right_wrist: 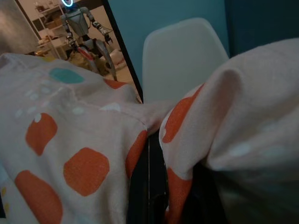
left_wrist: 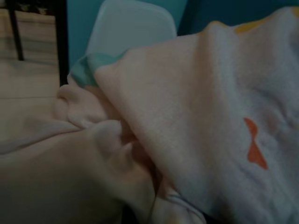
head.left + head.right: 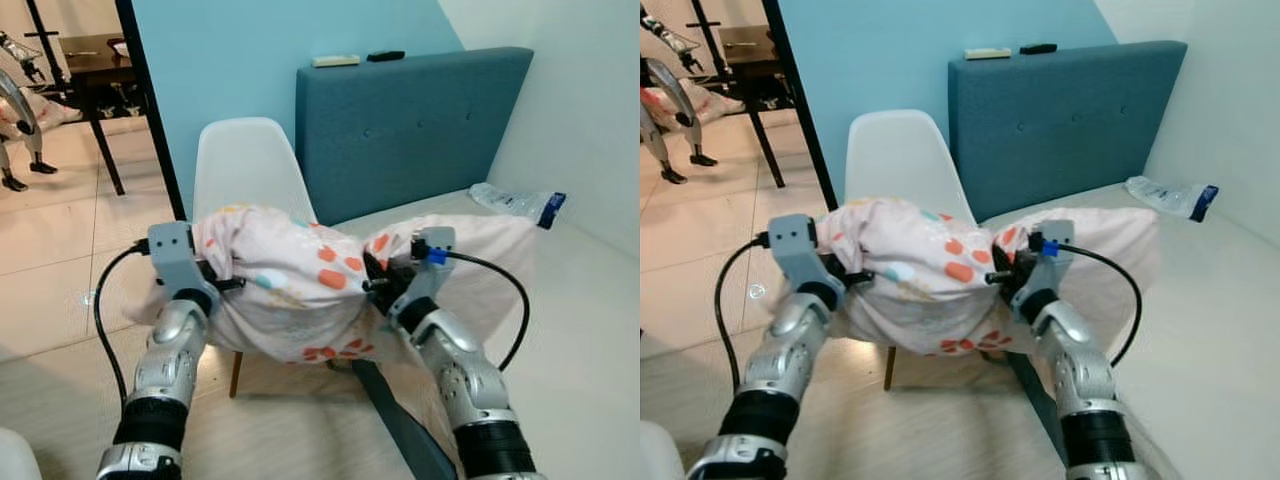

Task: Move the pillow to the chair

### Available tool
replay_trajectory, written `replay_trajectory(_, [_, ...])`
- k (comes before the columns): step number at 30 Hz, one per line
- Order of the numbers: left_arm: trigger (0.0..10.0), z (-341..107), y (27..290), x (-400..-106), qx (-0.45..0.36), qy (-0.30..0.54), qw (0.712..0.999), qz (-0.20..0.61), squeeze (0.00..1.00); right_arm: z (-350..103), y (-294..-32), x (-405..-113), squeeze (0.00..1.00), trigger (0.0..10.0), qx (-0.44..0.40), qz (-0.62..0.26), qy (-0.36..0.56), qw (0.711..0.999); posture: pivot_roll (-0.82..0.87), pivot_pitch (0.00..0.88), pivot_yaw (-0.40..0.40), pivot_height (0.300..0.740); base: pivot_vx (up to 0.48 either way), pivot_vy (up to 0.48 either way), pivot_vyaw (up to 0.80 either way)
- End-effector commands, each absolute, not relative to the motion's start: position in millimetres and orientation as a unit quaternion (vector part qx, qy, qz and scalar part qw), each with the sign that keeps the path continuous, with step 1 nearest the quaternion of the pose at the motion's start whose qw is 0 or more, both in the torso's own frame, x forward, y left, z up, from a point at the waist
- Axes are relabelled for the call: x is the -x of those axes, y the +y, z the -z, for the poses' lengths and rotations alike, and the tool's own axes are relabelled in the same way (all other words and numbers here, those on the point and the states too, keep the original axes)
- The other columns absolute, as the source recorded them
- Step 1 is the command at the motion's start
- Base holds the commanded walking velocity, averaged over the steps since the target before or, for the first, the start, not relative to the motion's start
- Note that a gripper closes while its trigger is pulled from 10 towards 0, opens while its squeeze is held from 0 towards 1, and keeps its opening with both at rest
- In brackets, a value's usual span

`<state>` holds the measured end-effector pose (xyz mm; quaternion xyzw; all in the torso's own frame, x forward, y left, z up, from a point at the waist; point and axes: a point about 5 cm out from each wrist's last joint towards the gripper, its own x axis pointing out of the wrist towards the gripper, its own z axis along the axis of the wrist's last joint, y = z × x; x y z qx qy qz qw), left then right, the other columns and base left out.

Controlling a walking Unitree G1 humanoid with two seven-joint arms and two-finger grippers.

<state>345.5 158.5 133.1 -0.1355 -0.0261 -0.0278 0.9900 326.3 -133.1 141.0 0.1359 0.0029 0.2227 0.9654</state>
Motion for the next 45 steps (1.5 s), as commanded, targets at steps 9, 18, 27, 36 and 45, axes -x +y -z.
replay_trajectory(9, [10.0,-133.9,142.9,-345.4,0.124,-0.020,0.990,0.065,0.00,-161.1,-125.3,-329.6,0.00,10.0,-0.144,-0.230,-0.034,0.962,-0.10,0.000,0.003,0.728,0.380,0.000,0.00])
replay_trajectory(18, [10.0,-133.6,136.2,-345.5,0.123,-0.015,0.989,0.079,0.00,-160.7,-128.0,-330.4,0.00,10.0,-0.144,-0.215,-0.035,0.965,-0.10,0.000,0.014,0.728,0.445,0.000,-0.53])
replay_trajectory(27, [10.0,-134.0,136.8,-345.8,0.122,-0.015,0.989,0.080,0.00,-160.3,-126.3,-329.0,0.00,10.0,-0.144,-0.219,-0.033,0.964,-0.10,0.000,0.016,0.728,0.446,0.000,0.00])
replay_trajectory(36, [10.0,-134.2,136.1,-345.9,0.121,-0.013,0.989,0.080,0.00,-159.7,-125.2,-329.0,0.00,10.0,-0.133,-0.225,-0.032,0.965,-0.10,0.000,0.019,0.728,0.478,0.000,0.00])
replay_trajectory(45, [10.0,-132.2,134.7,-345.8,0.120,-0.008,0.990,0.077,0.00,-155.4,-117.3,-329.3,0.00,10.0,-0.102,-0.249,-0.012,0.963,-0.11,0.004,0.022,0.728,0.480,0.000,0.00])
